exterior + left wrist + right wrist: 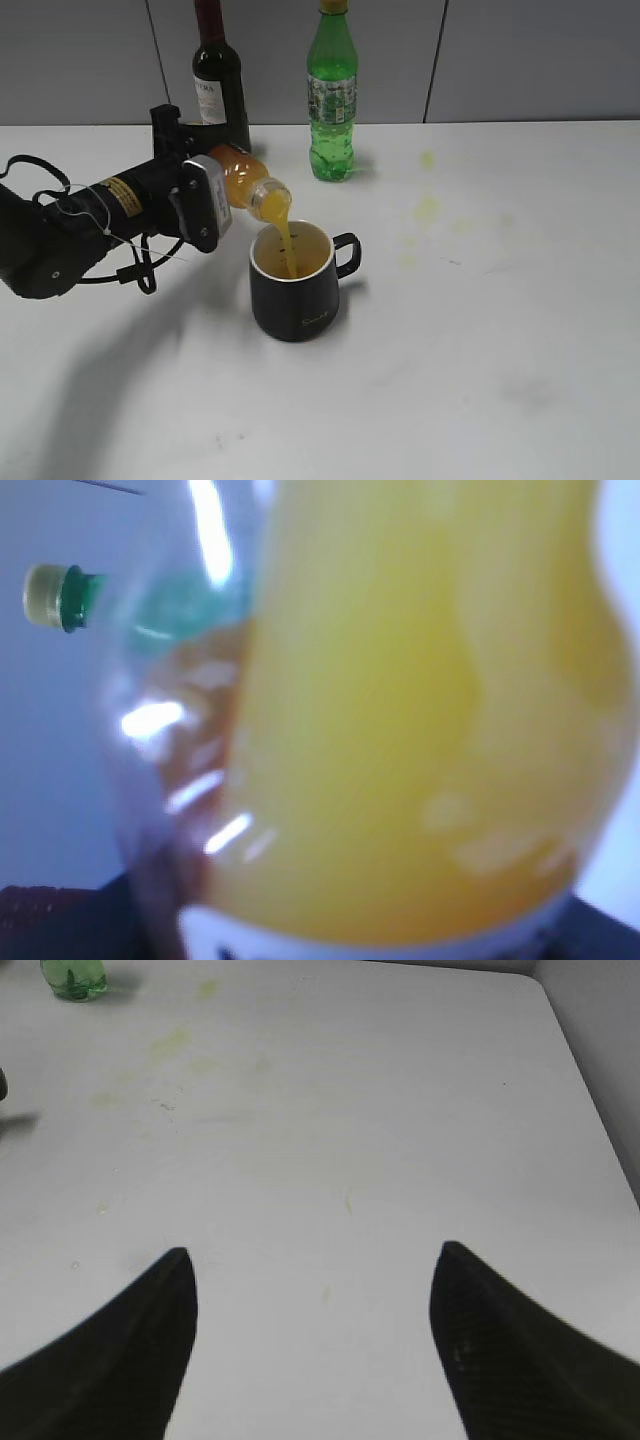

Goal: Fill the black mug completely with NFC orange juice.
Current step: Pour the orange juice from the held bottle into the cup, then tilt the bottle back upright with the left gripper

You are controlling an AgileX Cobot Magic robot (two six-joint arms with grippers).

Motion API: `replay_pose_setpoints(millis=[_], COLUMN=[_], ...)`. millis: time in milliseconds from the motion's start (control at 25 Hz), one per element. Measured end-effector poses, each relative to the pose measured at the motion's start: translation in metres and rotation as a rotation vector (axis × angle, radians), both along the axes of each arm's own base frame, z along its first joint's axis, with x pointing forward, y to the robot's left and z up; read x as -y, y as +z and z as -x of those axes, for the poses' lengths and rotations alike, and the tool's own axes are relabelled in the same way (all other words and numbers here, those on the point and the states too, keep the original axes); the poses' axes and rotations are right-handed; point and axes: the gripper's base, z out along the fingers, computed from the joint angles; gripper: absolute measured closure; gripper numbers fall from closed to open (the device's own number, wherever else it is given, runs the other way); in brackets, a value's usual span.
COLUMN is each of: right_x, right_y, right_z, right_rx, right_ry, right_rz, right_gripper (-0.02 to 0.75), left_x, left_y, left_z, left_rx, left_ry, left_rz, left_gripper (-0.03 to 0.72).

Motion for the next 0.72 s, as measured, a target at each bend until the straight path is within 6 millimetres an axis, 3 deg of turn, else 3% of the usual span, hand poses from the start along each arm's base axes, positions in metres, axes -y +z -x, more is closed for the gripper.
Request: replay_pose_setpoints(millis=[720], right_x=[0.0000], right_y=[0.0000], right_z=[0.0000], right_rx=[0.000], right_ry=[0.000], right_rz=[0.000], right_gripper=[0.185], left_x=[-0.0002], left_y=[0.0022], left_z=[-0.0004], left_rx=[0.076], left_ry=[-0.003], left_rz=[-0.069], left_gripper=[0.220])
